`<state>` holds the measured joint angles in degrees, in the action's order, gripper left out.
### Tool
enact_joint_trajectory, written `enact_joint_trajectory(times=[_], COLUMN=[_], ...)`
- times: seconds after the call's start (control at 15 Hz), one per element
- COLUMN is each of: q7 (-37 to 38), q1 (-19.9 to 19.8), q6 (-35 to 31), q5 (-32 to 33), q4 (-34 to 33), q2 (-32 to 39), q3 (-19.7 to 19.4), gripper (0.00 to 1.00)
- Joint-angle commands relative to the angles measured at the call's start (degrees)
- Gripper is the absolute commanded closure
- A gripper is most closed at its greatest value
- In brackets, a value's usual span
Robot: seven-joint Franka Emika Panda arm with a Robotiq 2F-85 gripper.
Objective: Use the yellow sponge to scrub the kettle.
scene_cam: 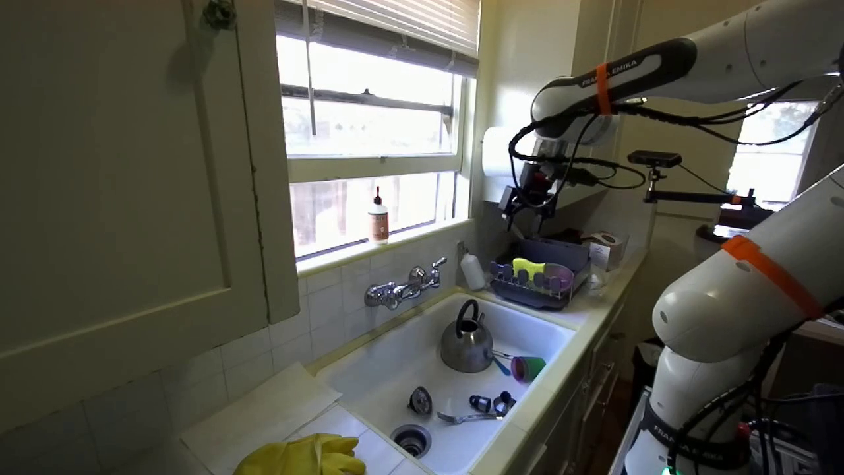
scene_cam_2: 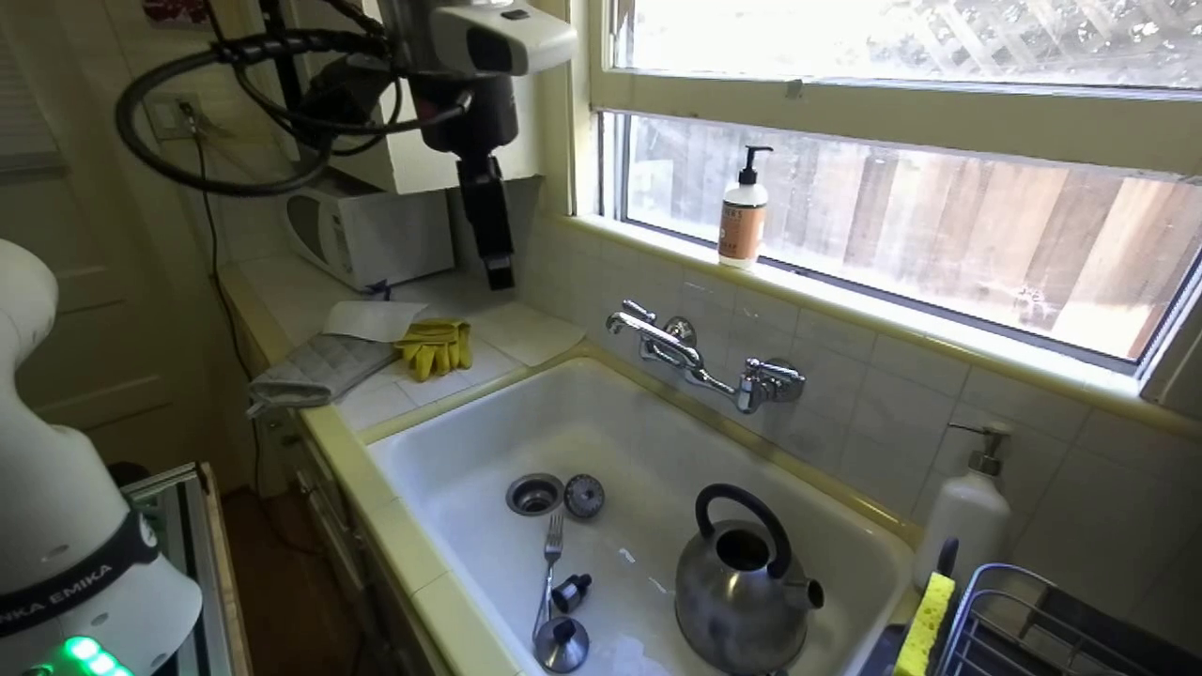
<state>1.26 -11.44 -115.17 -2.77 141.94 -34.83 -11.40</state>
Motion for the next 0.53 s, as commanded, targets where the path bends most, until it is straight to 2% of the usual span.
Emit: enact_joint_trajectory(times=[0.0,0.2,0.27,0.47], q7=[-1.36,2.35,-0.61,0.93], q1=[-3.44,-4.16,-4.44,-4.53], q6=[-9.02,-11.36,-10.33,-10.78], q5=[-0.29,-4.53,-2.53,-3.87], q4=[-2.85,-5.27,-3.09,-4.97], q2=[6.88,10.53,7.57,10.24], q3=[-4.72,-6.35,-6.03,-6.10], gripper=[0.00,0.00,0.00,0.00])
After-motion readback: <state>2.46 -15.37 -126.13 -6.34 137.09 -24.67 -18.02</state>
